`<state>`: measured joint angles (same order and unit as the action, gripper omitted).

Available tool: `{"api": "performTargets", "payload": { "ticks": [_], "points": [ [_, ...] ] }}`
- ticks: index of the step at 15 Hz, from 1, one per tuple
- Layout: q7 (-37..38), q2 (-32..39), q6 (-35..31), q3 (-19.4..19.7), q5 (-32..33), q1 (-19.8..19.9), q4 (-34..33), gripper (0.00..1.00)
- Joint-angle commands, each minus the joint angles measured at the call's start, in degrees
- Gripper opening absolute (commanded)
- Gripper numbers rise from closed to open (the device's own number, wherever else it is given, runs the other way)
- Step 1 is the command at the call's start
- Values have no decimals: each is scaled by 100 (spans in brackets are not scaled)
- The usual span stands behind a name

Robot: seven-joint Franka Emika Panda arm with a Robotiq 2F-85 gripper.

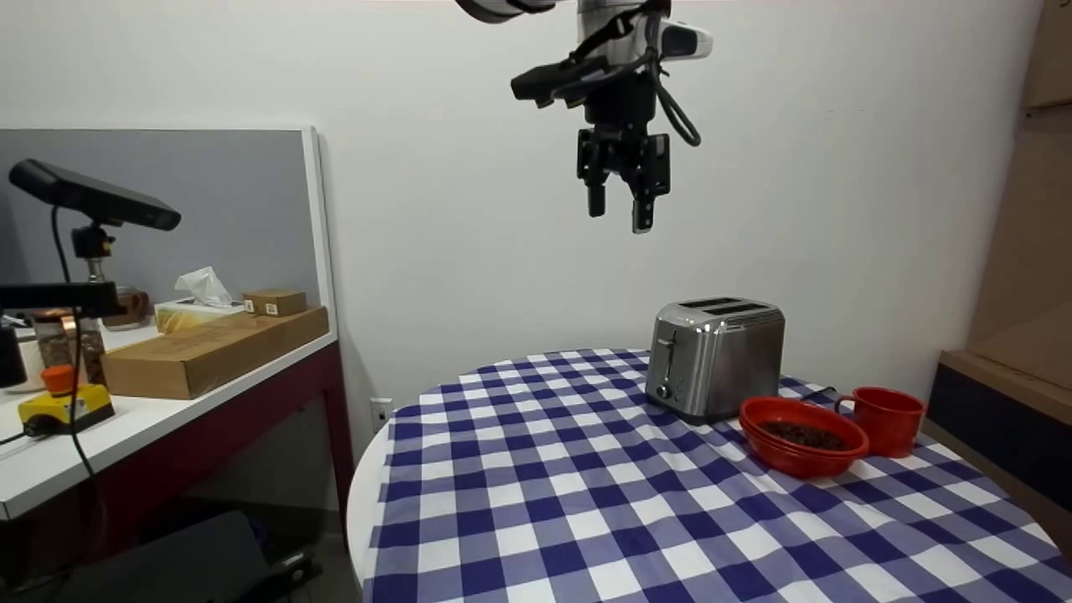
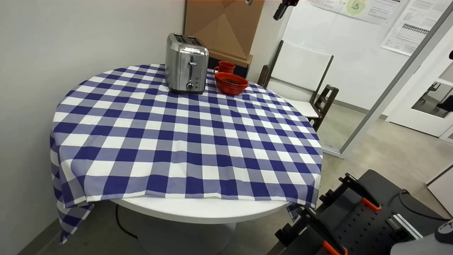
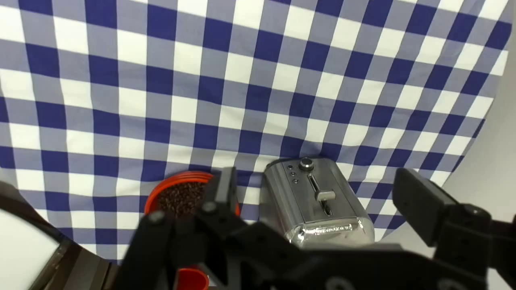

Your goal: Push down the lever of the toaster

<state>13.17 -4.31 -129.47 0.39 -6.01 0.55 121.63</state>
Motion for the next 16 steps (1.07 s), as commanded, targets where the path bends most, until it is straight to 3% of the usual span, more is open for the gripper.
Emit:
{"api": "performTargets", "payload": {
  "ticks": [1,3,11,16],
  "points": [
    [597,1297,132,-127,691,-65,-1446,70],
    [818,1844,67,-75,1063,-171,-1997,62],
    [927,3557,-913,256,1486,-573,-3406,1],
    [877,4290,-985,360,1358,-728,-3953,0]
  ]
}}
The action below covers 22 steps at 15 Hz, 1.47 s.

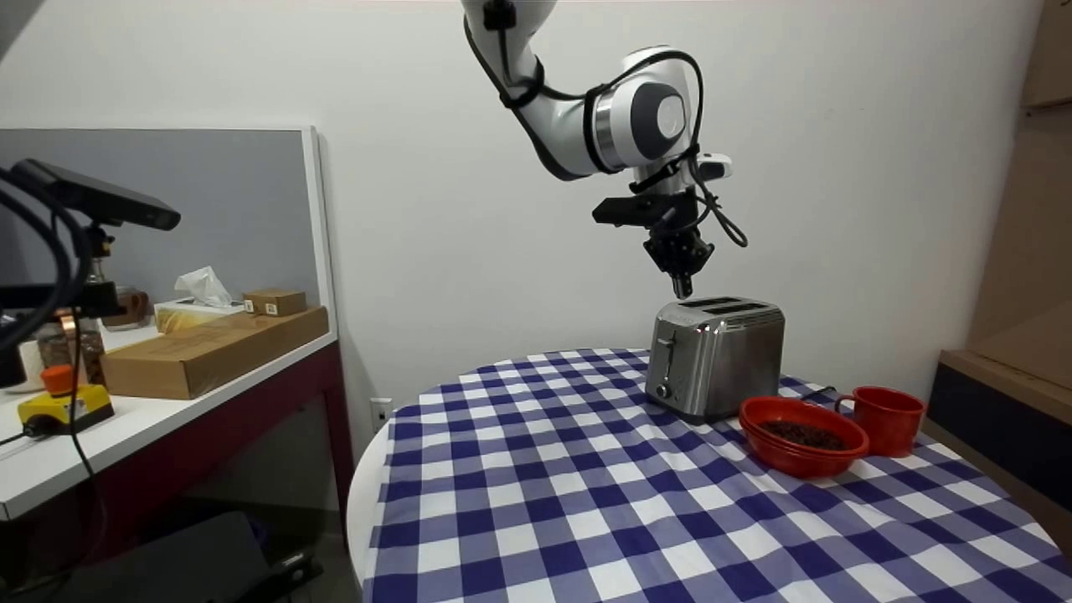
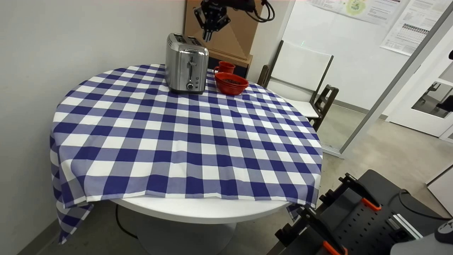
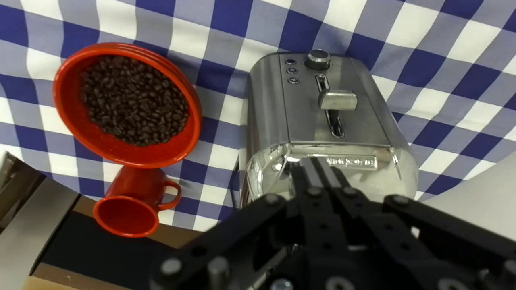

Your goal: Push down the lever of the toaster

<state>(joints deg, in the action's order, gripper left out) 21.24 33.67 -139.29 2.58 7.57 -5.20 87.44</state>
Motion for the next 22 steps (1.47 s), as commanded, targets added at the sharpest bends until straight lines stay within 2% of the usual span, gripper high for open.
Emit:
{"api": "performTargets", "payload": {
  "ticks": [1,19,22],
  "points": [
    [52,629,9,147,-11,-174,-633,0],
    [26,2435,110,261,-76,-415,-1818,0],
    [33,2496,308,274,-90,-415,-1956,0]
  ]
}}
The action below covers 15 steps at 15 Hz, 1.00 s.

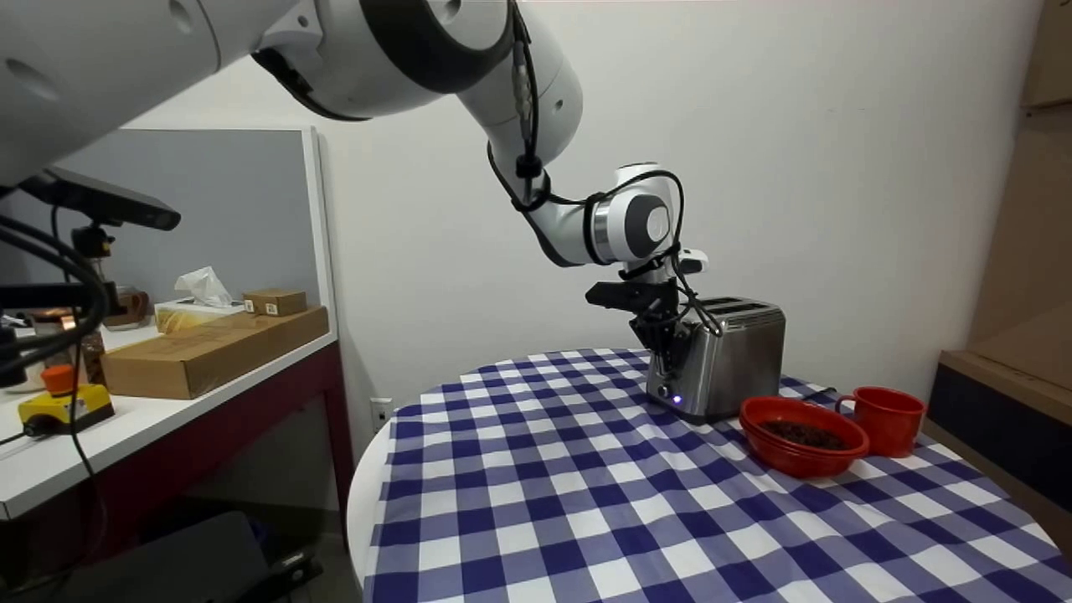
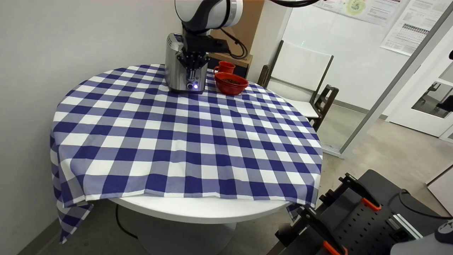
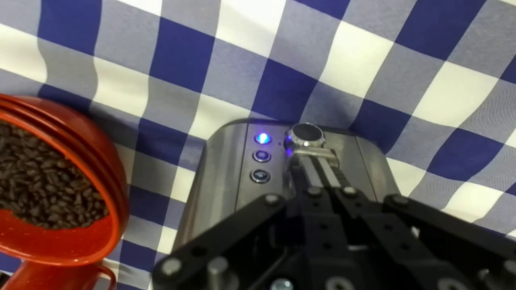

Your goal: Push down the lever of the toaster

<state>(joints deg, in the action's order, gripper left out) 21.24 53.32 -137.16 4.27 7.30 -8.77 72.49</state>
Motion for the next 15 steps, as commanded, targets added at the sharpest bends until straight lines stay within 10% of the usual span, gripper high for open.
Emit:
{"api": "performTargets", "payload": {
  "ticks": [1,2,3,9,15],
  "points": [
    [25,519,189,78,-97,-40,-501,0],
    [61,448,422,12,-207,-1,-536,0],
    [16,334,752,-120,-394,83,-566,26],
    [-186,-451,1832,-587,-1452,553,-348,62],
    [-663,-2141,2797,-596,-1533,684,1168,100]
  ]
}}
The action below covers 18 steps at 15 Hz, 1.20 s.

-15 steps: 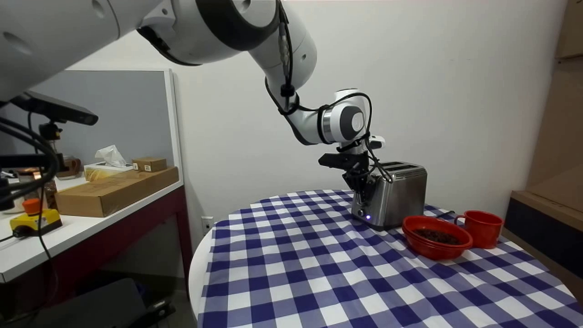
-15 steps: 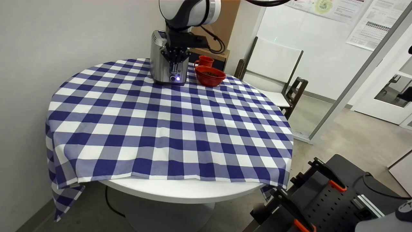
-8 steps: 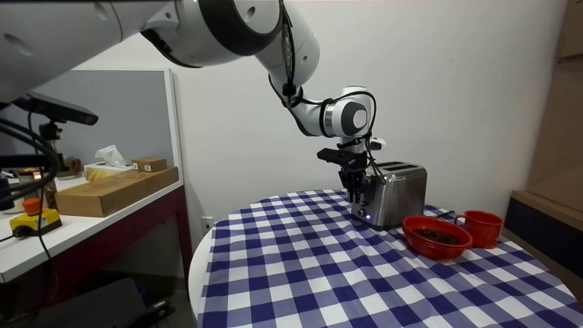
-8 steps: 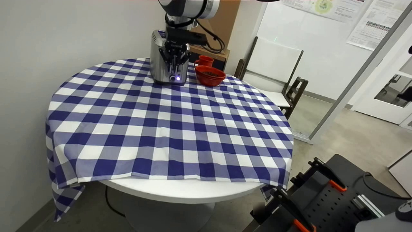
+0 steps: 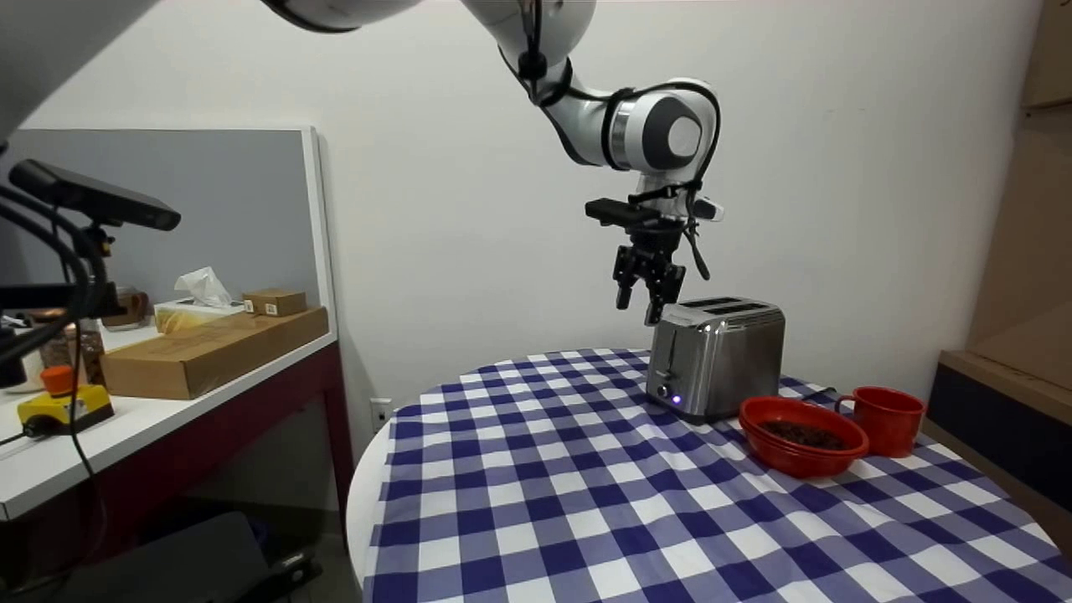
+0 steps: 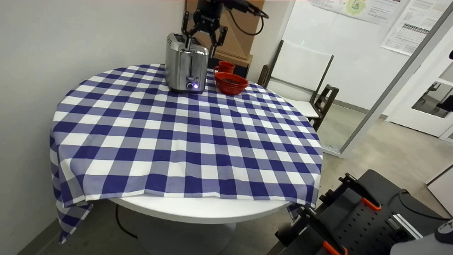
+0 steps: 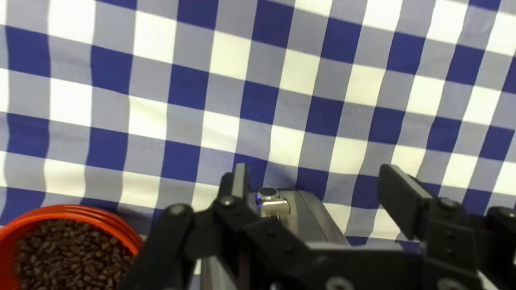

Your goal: Push down the lever of the toaster

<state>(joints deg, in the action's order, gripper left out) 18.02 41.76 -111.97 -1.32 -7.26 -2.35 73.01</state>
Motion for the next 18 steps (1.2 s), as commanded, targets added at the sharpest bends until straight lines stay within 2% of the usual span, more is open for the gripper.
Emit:
{"api": "performTargets", "payload": {
  "ticks": [1,6,10,11,13,18],
  "points": [
    [-404,-1216,387,-14,-4,0,1361,100],
    [-627,-2502,95,47,429,-158,2787,100],
    [-575,-3575,-786,19,689,-149,3919,100],
    [-485,-2847,-350,-2,597,-134,3066,100],
    [-483,-3066,-373,-9,604,-126,3242,100],
    [-484,-2885,-381,-2,603,-129,3177,100]
  ]
}}
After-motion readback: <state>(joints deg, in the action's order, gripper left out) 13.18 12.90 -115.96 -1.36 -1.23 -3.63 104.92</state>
